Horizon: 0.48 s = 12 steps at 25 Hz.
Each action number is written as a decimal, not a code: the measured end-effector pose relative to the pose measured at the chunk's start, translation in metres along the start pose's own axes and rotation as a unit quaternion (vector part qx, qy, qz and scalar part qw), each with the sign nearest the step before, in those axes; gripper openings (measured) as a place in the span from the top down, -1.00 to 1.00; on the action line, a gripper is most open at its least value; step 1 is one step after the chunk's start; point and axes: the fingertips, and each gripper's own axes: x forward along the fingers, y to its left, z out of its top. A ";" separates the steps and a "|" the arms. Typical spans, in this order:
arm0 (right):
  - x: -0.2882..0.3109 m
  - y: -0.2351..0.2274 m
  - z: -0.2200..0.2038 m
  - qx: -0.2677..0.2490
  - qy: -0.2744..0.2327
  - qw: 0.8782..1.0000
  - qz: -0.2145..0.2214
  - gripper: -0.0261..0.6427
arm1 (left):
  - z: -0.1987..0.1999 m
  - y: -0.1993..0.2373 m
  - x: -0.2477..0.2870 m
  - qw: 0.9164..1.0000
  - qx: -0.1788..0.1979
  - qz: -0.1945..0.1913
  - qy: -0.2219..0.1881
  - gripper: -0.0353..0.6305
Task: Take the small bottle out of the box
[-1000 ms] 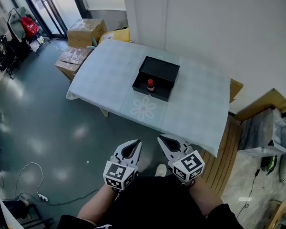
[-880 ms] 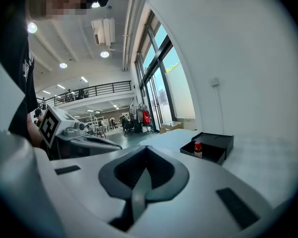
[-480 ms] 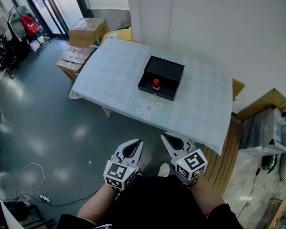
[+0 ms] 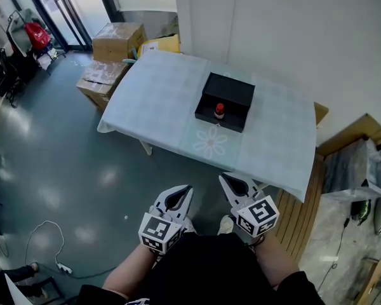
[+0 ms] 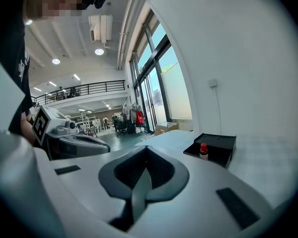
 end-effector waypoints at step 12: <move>0.042 0.016 0.002 0.003 -0.011 0.999 -0.046 0.85 | -0.007 0.038 -0.022 0.999 0.020 -0.046 0.002 0.81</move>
